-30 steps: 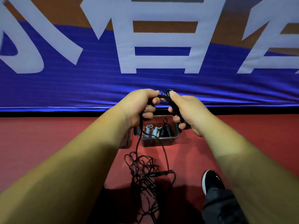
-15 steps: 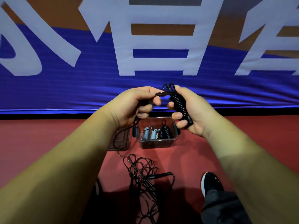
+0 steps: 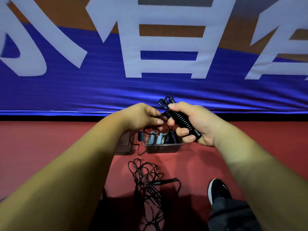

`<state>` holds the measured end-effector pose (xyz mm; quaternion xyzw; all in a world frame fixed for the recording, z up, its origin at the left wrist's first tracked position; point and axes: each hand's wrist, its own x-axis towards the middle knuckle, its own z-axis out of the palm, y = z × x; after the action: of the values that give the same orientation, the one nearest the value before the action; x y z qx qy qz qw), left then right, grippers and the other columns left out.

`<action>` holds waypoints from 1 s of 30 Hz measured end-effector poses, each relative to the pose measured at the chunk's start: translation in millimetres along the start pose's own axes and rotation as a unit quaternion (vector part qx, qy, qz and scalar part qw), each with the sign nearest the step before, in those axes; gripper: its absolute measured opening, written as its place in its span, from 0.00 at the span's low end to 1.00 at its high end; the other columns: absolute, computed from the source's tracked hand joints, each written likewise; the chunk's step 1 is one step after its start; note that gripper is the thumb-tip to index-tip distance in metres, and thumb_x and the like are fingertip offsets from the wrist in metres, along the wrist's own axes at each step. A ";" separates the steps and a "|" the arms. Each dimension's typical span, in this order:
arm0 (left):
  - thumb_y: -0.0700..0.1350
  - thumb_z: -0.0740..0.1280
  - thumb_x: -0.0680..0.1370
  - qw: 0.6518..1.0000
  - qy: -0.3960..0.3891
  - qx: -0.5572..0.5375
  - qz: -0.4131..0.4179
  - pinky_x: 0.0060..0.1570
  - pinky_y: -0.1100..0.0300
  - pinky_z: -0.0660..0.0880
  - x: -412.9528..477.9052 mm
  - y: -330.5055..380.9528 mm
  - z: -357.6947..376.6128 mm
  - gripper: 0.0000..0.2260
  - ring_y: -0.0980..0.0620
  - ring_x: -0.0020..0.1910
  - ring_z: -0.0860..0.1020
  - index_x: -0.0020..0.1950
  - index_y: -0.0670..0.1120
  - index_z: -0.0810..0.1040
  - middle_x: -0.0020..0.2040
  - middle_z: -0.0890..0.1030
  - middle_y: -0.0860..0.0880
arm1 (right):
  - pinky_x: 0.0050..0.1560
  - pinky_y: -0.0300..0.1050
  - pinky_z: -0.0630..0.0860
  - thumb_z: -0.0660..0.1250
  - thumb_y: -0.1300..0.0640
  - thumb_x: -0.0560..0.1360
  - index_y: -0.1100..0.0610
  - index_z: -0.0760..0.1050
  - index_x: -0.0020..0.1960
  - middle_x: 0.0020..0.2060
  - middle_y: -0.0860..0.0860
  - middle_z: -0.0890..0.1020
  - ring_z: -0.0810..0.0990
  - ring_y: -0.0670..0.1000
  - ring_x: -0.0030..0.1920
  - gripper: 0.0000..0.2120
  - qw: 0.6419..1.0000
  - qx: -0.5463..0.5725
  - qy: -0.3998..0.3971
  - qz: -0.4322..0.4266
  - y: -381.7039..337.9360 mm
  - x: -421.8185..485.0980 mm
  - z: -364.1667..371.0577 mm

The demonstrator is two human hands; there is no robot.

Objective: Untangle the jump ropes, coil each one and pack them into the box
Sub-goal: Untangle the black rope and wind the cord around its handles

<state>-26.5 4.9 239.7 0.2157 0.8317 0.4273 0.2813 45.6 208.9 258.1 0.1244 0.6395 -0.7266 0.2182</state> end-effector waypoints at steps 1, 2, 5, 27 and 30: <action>0.43 0.73 0.81 1.000 0.018 -0.003 0.000 0.52 0.57 0.81 0.2 0.6 -0.4 0.05 0.58 0.42 0.82 0.48 0.52 0.88 0.44 0.88 0.53 | 0.23 0.35 0.58 0.69 0.47 0.81 0.59 0.78 0.50 0.40 0.55 0.80 0.65 0.48 0.25 0.14 1.000 -0.013 -0.020 0.011 1.0 -1.5 1.1; 0.41 0.74 0.80 0.999 0.031 0.002 0.004 0.46 0.63 0.79 -0.2 1.2 -1.0 0.07 0.62 0.38 0.81 0.44 0.52 0.87 0.39 0.87 0.56 | 0.23 0.35 0.58 0.68 0.47 0.81 0.60 0.78 0.52 0.41 0.55 0.81 0.66 0.48 0.25 0.14 0.999 -0.028 -0.039 0.022 1.8 -3.3 2.6; 0.34 0.71 0.78 0.999 0.037 0.025 0.004 0.40 0.65 0.74 -2.1 2.8 -2.2 0.13 0.59 0.33 0.77 0.40 0.50 0.87 0.35 0.86 0.52 | 0.23 0.34 0.59 0.66 0.49 0.83 0.61 0.75 0.54 0.42 0.57 0.84 0.67 0.47 0.24 0.14 0.992 -0.077 -0.089 0.055 5.7 -7.3 9.3; 0.41 0.77 0.74 0.987 0.096 0.117 0.059 0.37 0.71 0.73 -1.3 29.4 3.9 0.07 0.57 0.38 0.83 0.44 0.53 0.88 0.39 0.86 0.54 | 0.25 0.36 0.63 0.68 0.50 0.83 0.54 0.71 0.55 0.51 0.58 0.87 0.68 0.50 0.27 0.09 0.964 -0.201 -0.129 0.114 17.5 -0.1 8.2; 0.41 0.78 0.73 0.984 0.120 0.118 0.059 0.37 0.72 0.73 -0.2 28.5 5.0 0.07 0.57 0.40 0.83 0.43 0.54 0.88 0.39 0.86 0.55 | 0.25 0.36 0.63 0.69 0.50 0.83 0.53 0.72 0.54 0.47 0.57 0.85 0.69 0.50 0.27 0.08 0.967 -0.197 -0.120 0.108 18.9 1.5 6.9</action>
<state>-19.7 23.1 261.1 0.2433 0.8899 0.3647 0.1262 53.9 200.3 241.9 0.0594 0.7222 -0.5676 0.3907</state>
